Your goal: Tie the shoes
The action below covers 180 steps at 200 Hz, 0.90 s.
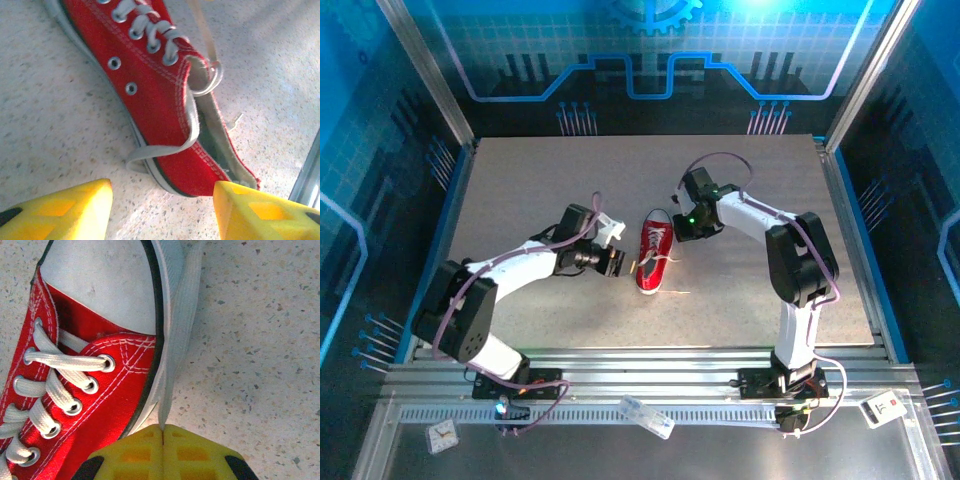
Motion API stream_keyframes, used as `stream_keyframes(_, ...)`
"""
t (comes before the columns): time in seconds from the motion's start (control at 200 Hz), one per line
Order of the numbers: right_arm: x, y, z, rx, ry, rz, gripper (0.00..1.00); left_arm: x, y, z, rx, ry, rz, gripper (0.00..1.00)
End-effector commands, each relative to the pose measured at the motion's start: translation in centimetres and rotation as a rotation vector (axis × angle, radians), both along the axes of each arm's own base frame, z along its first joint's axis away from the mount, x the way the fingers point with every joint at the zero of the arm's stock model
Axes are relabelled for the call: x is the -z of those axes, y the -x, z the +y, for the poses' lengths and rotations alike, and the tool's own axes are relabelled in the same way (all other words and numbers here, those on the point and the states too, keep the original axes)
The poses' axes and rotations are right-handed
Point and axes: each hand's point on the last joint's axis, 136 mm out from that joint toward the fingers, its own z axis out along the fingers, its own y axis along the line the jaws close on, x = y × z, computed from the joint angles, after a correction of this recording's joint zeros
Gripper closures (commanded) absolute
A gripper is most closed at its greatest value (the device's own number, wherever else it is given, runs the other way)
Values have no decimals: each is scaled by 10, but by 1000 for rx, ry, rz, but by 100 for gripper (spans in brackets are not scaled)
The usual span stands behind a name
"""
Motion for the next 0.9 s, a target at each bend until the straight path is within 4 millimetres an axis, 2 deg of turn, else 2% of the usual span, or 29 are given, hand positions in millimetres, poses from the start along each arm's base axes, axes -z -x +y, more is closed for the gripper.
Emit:
stream_keyframes(0.0,3,3,-4,4,-11,25,100,-6,-4,-15,118,32,-18,44)
stream_keyframes(0.115,1,3,-9,7,-13,25,100,-23,-5,-19,228,1,-80,44)
stream_keyframes(0.19,-1,5,-10,5,-18,24,100,-34,0,-14,352,-68,-208,43)
stream_keyframes(0.265,-3,5,-9,4,-25,21,100,-34,5,-4,447,-148,-301,41)
stream_keyframes(0.385,-5,5,-5,4,-41,18,100,-10,5,8,520,-229,-370,41)
stream_keyframes(0.45,-6,5,-2,-1,-47,16,100,6,15,8,627,-233,-401,42)
stream_keyframes(0.65,-5,7,3,-6,-65,20,100,26,11,-3,736,-312,-447,43)
stream_keyframes(0.895,-2,9,2,9,-79,23,100,55,15,-20,810,-374,-351,43)
